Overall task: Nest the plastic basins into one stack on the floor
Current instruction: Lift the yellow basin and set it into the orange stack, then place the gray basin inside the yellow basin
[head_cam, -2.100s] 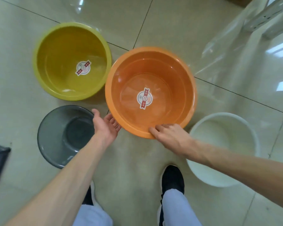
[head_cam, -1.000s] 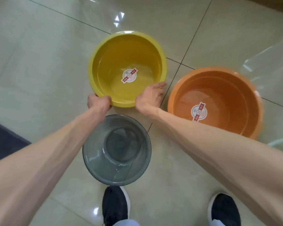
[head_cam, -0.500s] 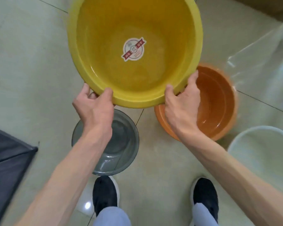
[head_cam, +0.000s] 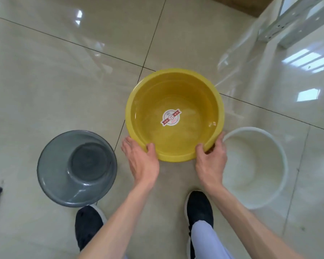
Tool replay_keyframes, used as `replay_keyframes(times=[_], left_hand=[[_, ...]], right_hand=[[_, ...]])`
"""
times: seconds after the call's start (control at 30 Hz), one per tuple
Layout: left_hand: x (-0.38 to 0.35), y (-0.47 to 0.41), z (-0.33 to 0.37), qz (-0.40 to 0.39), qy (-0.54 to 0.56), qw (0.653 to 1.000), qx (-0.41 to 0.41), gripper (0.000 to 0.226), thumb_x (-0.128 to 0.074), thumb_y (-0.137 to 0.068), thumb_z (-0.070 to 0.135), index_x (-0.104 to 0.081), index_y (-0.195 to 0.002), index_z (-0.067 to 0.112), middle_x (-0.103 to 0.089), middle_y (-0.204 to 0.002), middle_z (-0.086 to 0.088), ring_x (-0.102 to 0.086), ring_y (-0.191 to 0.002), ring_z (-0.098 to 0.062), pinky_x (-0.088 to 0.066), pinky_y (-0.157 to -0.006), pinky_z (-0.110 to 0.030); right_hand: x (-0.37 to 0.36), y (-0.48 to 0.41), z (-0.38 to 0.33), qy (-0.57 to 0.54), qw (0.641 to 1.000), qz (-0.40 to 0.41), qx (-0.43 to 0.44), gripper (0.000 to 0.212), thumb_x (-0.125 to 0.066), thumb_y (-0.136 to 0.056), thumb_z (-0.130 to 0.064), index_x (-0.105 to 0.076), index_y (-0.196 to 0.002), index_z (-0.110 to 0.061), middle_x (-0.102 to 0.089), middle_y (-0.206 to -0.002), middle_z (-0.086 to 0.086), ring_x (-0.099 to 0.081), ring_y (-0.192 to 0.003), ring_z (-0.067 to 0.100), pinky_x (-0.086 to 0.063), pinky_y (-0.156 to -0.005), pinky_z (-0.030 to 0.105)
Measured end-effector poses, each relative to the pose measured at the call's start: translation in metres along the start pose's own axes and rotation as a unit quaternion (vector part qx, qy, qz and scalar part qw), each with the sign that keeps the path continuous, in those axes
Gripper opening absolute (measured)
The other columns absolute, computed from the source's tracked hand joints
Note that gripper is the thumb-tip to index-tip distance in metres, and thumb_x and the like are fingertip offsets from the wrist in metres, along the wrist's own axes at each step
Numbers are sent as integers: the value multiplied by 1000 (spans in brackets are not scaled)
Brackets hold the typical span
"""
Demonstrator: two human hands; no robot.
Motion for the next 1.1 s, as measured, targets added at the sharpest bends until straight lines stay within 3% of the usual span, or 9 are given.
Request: replay_keyframes(times=[0.13,0.27,0.33,0.43,0.57,0.7,0.83,0.97,1.1], left_hand=[[-25,-20,-14,-25,-20,999,33,73,-42,-102,12,3,-156,-7,2,-168,-20,0,-157,-27,-2,-122,-28],[-36,-25,-14,0,-7,998,66,74,-40,-102,9,9,-156,-2,-19,-166,-20,-36,-146,-33,-30,-113,-33],[-37,-23,-17,-4,-12,999,47,74,-37,-102,13,12,-157,1,-24,-165,-17,-43,-141,-33,-34,-111,-35],[-20,-23,-26,-24,-11,1000,-8,65,-37,-105,27,-8,-160,5,-23,-166,-13,-26,-152,-29,-21,-123,-39],[69,-36,-48,85,-18,995,-52,54,-44,-103,29,-35,-152,8,-43,-156,-12,-39,-145,-28,-27,-119,-38],[171,-71,-107,212,-42,976,8,53,-53,-100,22,-39,-147,2,-40,-153,-17,-33,-145,-31,-22,-118,-37],[205,-100,-203,165,-26,966,197,68,-61,-96,32,-33,-151,5,-37,-158,-19,-34,-146,-37,-27,-118,-45],[189,-112,-259,97,94,955,263,43,-55,-99,22,-47,-140,9,-61,-134,-8,-61,-113,-32,-50,-92,-43],[179,-116,-273,135,173,933,284,28,-45,-103,7,-55,-128,15,-57,-110,-7,-57,-83,-23,-43,-59,-29]], right_hand=[[-18,-11,19,124,992,-13,-38,77,-57,-93,-25,-16,-152,4,-34,-140,23,-34,-132,35,-30,-109,32],[-32,-12,25,171,985,-10,-24,75,-49,-97,-23,-9,-150,11,-32,-143,26,-33,-133,38,-31,-111,39],[-34,-11,23,186,982,-4,-34,76,-49,-97,-23,-8,-149,14,-33,-141,28,-35,-130,40,-33,-110,41],[-25,-1,18,180,976,63,-101,80,-50,-96,-26,-7,-147,18,-33,-138,30,-40,-123,40,-32,-105,38],[-36,44,-11,96,978,142,-116,50,-49,-90,-10,-34,-136,5,-40,-124,23,-47,-99,33,-28,-80,26],[-113,88,-30,100,990,-28,-94,36,-49,-85,-2,-43,-120,-4,-44,-117,16,-58,-93,38,-41,-72,35],[-157,105,-54,139,987,-80,-23,55,-53,-76,-1,-40,-129,-1,-43,-118,15,-61,-90,37,-52,-73,37],[-206,132,-79,186,957,-182,131,47,-50,-91,-10,-38,-136,-4,-50,-127,15,-60,-105,32,-48,-85,37],[-239,146,-72,208,930,-275,130,43,-51,-90,0,-37,-131,-6,-46,-123,16,-59,-103,34,-39,-70,34]])
Point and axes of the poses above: each hand's wrist, its own y-axis away from the middle knuckle, its own x-axis out of the back of the hand, z = x × y, the point moved 8 cm from there along -y, towards the middle knuckle
